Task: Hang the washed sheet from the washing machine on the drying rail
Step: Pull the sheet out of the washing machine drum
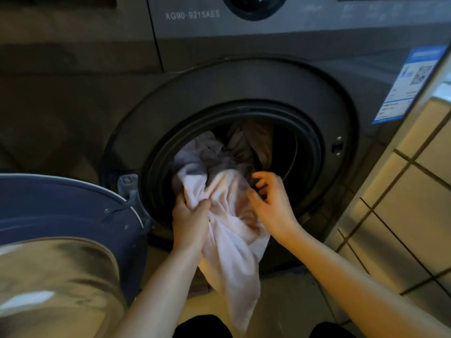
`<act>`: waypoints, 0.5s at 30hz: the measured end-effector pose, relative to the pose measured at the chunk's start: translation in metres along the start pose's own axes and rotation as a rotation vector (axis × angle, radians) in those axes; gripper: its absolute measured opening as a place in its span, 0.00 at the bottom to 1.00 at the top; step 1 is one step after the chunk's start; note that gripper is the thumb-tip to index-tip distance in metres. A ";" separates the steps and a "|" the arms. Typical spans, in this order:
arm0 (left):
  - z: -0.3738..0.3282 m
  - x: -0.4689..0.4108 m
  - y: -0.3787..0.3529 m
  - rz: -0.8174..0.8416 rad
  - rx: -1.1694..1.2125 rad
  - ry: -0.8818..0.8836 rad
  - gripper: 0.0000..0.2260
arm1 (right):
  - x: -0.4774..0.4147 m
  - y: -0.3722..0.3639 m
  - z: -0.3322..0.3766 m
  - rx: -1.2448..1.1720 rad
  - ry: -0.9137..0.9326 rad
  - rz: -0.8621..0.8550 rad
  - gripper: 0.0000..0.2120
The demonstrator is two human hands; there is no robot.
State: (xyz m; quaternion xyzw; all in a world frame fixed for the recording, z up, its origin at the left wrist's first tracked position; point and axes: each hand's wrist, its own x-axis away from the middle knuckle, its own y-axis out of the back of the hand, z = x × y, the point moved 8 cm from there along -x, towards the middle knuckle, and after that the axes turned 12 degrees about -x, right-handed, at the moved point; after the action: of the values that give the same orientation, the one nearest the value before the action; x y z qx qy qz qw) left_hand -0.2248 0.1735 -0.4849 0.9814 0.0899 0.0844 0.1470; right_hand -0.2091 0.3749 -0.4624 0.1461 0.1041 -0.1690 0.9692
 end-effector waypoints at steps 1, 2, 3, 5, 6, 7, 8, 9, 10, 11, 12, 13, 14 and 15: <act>0.005 -0.001 0.000 -0.007 -0.003 -0.007 0.21 | -0.003 0.003 -0.019 0.024 -0.090 -0.025 0.23; 0.007 -0.002 0.001 -0.017 -0.011 -0.018 0.22 | -0.004 0.000 -0.039 0.012 -0.202 -0.009 0.27; 0.008 -0.003 0.001 -0.027 -0.023 -0.023 0.22 | -0.003 -0.006 -0.056 -0.038 -0.308 0.046 0.31; 0.009 -0.004 0.002 -0.040 -0.038 -0.030 0.23 | 0.003 -0.025 -0.075 -0.122 -0.437 0.193 0.39; 0.009 -0.004 0.002 -0.048 -0.040 -0.032 0.24 | 0.005 -0.035 -0.080 -0.132 -0.450 0.257 0.41; 0.009 -0.004 0.003 -0.062 -0.031 -0.032 0.25 | 0.008 -0.042 -0.077 -0.132 -0.429 0.303 0.41; 0.009 -0.002 0.003 -0.082 -0.013 -0.023 0.25 | 0.009 -0.047 -0.072 -0.141 -0.386 0.334 0.39; 0.010 0.001 0.004 -0.101 0.003 -0.006 0.25 | 0.008 -0.051 -0.066 -0.160 -0.330 0.360 0.34; 0.012 0.006 0.004 -0.116 -0.006 0.014 0.24 | 0.008 -0.054 -0.058 -0.185 -0.277 0.387 0.26; 0.013 0.011 0.002 -0.119 -0.040 0.037 0.24 | 0.010 -0.057 -0.049 -0.203 -0.244 0.427 0.19; 0.014 0.017 -0.001 -0.100 -0.070 0.066 0.24 | 0.010 -0.060 -0.043 -0.200 -0.216 0.462 0.16; 0.016 0.022 -0.007 -0.057 -0.069 0.090 0.27 | 0.012 -0.060 -0.033 -0.165 -0.173 0.480 0.15; 0.017 0.026 -0.014 0.003 -0.031 0.112 0.30 | 0.012 -0.058 -0.023 -0.098 -0.095 0.484 0.16; 0.016 0.030 -0.021 0.061 0.014 0.145 0.32 | 0.013 -0.055 -0.008 -0.016 -0.005 0.492 0.18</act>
State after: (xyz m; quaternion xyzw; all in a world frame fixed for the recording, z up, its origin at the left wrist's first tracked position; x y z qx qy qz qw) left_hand -0.1956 0.1946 -0.5024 0.9760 0.0707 0.1591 0.1308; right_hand -0.2175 0.3241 -0.4866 0.1592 0.0645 0.0727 0.9824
